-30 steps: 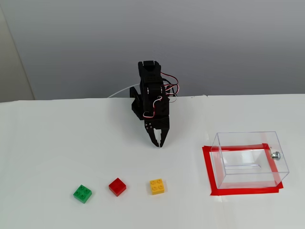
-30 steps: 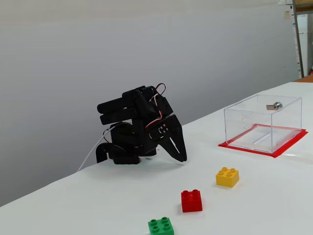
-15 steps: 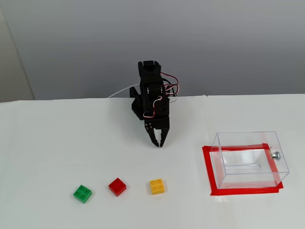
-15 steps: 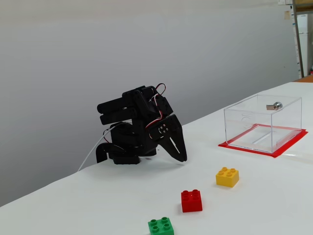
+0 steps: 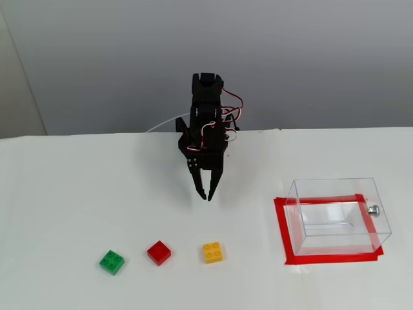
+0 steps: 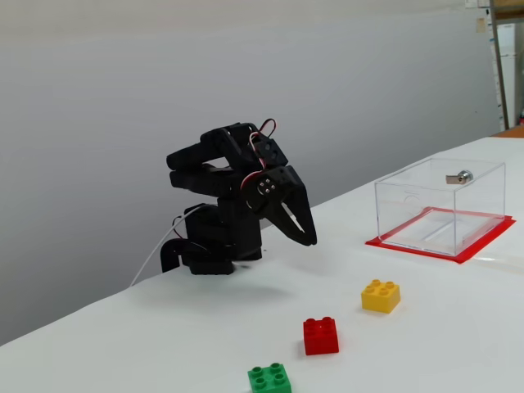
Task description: Pick the red lego brick and place it into the transparent box
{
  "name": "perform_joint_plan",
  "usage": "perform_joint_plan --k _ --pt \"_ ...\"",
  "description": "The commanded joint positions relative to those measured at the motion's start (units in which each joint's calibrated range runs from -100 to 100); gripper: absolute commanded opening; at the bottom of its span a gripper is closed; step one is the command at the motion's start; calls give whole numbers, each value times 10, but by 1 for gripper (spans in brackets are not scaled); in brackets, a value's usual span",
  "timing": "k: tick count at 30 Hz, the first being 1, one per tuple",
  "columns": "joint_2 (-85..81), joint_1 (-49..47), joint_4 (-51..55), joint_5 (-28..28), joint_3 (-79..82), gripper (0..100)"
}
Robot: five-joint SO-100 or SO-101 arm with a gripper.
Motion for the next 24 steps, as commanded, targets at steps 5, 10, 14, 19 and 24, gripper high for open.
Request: perform_joint_plan --k 5,10,14,19,24 --pt "144 41 -14 3 -129 2" --pt "235 67 -14 42 -212 2" --pt "310 74 -10 98 -285 2" --pt "381 75 -15 164 -348 2" --pt "430 92 -24 210 -386 2"
